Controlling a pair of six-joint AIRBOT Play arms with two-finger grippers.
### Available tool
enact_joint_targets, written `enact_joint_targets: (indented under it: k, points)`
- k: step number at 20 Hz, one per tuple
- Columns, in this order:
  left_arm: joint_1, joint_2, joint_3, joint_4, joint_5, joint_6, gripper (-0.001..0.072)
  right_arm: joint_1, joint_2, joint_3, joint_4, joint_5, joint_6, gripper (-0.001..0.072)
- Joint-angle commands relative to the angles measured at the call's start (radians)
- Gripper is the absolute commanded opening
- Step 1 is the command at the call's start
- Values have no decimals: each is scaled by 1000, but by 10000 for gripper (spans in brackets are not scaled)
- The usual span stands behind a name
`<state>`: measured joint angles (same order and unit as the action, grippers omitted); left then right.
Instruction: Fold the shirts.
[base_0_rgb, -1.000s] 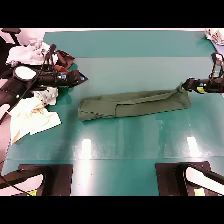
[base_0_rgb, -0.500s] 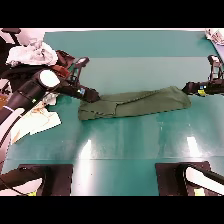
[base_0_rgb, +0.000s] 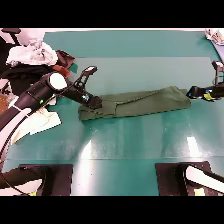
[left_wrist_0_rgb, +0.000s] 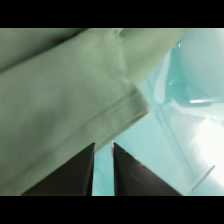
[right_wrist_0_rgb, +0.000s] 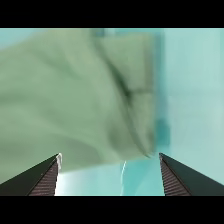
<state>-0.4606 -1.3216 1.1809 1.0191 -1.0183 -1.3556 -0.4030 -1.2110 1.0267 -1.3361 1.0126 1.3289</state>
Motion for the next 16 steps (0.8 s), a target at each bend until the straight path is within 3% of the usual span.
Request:
enact_joint_targets:
  k: [1, 3, 4, 9, 11, 13, 16]
  points:
    - [-19, -10, 37, 41, 54, -45, 138, -172, -82, 1, 206, 139, -167, 706]
    - [-19, -36, 84, 58, 56, -60, 112, -295, -171, 2, 436, 231, -332, 706]
    - [-19, -58, 111, 58, 55, -61, 112, -331, -207, 10, 460, 246, -358, 706]
    - [-20, -194, 236, 20, 20, -84, 111, -360, -359, 142, 500, 299, -441, 706]
    - [-20, -237, 261, -19, 14, -84, 111, -314, -410, 187, 496, 299, -449, 706]
    - [-30, -269, 267, -39, 13, -68, 55, -256, -462, 208, 496, 294, -468, 706]
    - [-74, -303, 267, -31, 9, -56, 55, -163, -514, 209, 497, 261, -504, 705]
